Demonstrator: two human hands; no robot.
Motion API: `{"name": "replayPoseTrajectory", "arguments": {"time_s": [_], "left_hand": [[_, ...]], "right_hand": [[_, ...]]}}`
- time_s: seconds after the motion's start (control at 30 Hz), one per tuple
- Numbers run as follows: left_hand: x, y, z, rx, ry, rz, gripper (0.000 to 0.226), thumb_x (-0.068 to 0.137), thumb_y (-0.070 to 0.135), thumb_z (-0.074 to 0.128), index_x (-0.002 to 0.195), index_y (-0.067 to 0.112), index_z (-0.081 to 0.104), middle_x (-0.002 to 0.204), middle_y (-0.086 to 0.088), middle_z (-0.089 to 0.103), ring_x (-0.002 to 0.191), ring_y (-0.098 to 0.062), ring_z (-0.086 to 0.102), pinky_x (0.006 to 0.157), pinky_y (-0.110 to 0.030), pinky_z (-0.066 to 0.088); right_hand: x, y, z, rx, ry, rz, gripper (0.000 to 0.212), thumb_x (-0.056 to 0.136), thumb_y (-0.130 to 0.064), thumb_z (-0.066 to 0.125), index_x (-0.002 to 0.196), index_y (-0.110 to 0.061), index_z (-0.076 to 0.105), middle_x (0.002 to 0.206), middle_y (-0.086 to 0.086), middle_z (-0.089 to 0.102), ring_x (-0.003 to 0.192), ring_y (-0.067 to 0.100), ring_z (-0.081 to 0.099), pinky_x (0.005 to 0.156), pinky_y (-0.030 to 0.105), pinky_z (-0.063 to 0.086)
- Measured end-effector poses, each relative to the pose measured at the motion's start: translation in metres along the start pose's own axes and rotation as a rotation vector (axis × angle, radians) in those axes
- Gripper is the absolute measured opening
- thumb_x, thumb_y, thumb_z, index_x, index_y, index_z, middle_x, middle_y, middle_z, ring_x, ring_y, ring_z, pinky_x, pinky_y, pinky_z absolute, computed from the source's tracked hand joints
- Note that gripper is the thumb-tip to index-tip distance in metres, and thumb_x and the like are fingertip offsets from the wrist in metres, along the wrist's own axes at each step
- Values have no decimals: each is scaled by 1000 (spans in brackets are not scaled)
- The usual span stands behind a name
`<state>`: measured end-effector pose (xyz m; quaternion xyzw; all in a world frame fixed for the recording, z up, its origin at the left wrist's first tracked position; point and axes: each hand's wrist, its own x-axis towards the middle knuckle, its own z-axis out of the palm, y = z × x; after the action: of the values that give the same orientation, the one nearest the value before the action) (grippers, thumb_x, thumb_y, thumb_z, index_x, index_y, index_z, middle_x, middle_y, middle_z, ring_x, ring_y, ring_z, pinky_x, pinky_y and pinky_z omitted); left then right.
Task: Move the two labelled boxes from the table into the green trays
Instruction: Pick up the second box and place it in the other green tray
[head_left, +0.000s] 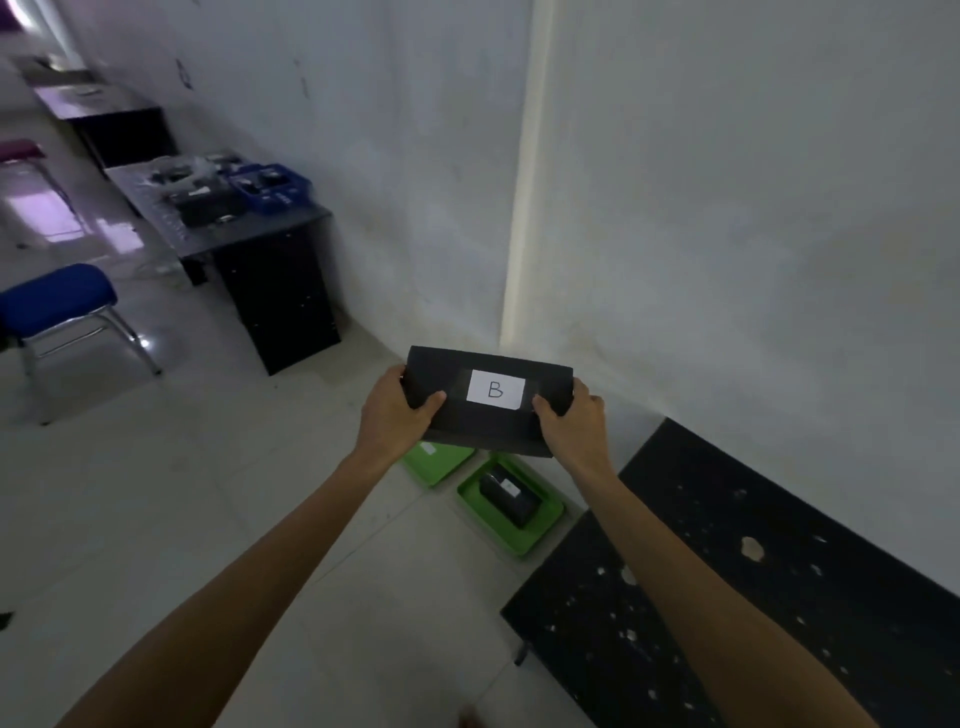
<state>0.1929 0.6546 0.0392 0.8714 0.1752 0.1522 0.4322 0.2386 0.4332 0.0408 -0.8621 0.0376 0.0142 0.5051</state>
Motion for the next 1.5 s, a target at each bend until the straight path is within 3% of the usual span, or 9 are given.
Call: {"name": "replayPoseTrajectory", "arguments": {"time_s": [0.17,0.43,0.6,0.8,1.1,1.2,1.3,1.4,1.5], "left_hand": [[55,-63,-4,115,-45,-49,59,83,41,72,129,9,53,123,-10,65,109,-28,61,80,-33,47],[178,-161,12,225,-192,-193,66,83,41,74,133,6,49,127,-14,62,118,-32,57,95,-48,52],[257,-200,23,229,-257,-251,63,86,36,72,135,5,47,129,-15,62,118,-32,59,93,-41,50],[343,-237,48,212,-352,-286,60,86,32,72,133,4,47,124,-14,64,109,-29,63,76,-28,44],[505,-342,118,231,-658,-249,52,88,24,71,132,2,53,127,-19,63,113,-34,61,84,-31,47],[559,-387,154,197,-764,-268,53,89,26,69,136,8,52,130,-15,61,116,-32,60,95,-40,50],[603,-440,199,155,-805,-298,49,90,25,68,134,11,53,127,-10,62,112,-26,60,90,-35,48],[642,-512,263,156,-856,-300,44,91,23,67,130,10,54,122,-8,62,105,-21,58,83,-29,43],[674,-604,337,199,-890,-281,44,91,23,66,130,7,54,128,-13,62,111,-28,60,87,-32,46]], "right_hand": [[40,8,83,-24,-65,69,57,93,-33,66,142,-12,46,133,13,48,123,33,56,104,47,50],[127,25,214,-49,-130,271,61,93,-31,67,144,-4,45,141,19,49,130,36,51,111,49,43],[178,21,272,-29,-133,339,70,93,-27,67,152,-4,35,148,17,47,139,35,46,116,47,38],[228,27,334,42,-48,442,70,93,-20,68,152,-9,34,145,16,52,135,33,51,110,40,41],[326,58,456,9,83,681,48,96,-14,58,142,-5,46,136,16,58,126,34,57,100,40,49],[373,79,502,10,152,776,49,97,-14,56,144,-5,44,136,17,57,126,35,56,98,41,48],[421,116,554,34,196,835,48,97,-12,54,144,-7,45,132,17,59,122,36,59,95,42,50],[469,180,612,73,225,860,44,97,-13,55,140,-9,49,131,14,62,120,34,62,98,45,53],[509,270,679,86,236,859,43,97,-14,54,140,-8,50,133,15,61,122,33,60,102,47,51]]}}
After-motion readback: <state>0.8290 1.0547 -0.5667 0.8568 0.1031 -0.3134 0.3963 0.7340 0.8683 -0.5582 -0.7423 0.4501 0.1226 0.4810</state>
